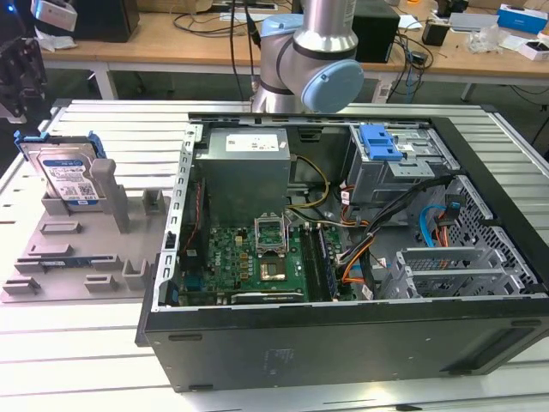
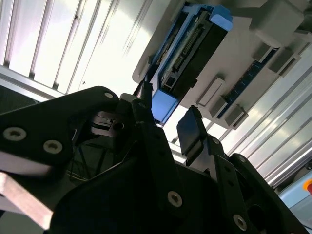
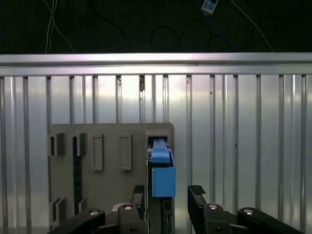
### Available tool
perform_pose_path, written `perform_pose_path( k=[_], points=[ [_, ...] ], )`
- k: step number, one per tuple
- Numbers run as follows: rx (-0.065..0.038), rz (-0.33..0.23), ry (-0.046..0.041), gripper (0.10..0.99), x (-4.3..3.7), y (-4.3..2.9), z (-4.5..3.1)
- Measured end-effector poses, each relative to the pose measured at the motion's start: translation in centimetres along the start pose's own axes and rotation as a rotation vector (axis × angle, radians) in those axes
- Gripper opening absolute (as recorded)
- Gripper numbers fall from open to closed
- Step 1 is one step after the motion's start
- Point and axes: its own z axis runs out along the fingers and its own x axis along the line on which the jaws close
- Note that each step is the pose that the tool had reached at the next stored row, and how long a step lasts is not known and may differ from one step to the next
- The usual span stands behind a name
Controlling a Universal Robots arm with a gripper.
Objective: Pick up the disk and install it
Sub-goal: 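Pick up the disk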
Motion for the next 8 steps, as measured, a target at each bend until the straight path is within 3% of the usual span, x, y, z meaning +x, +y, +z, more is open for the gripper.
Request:
perform_pose_path(
  k=[8],
  points=[
    [0.0, 0.0, 0.0032, 0.482, 0.08, 0.27, 0.69]
  ],
)
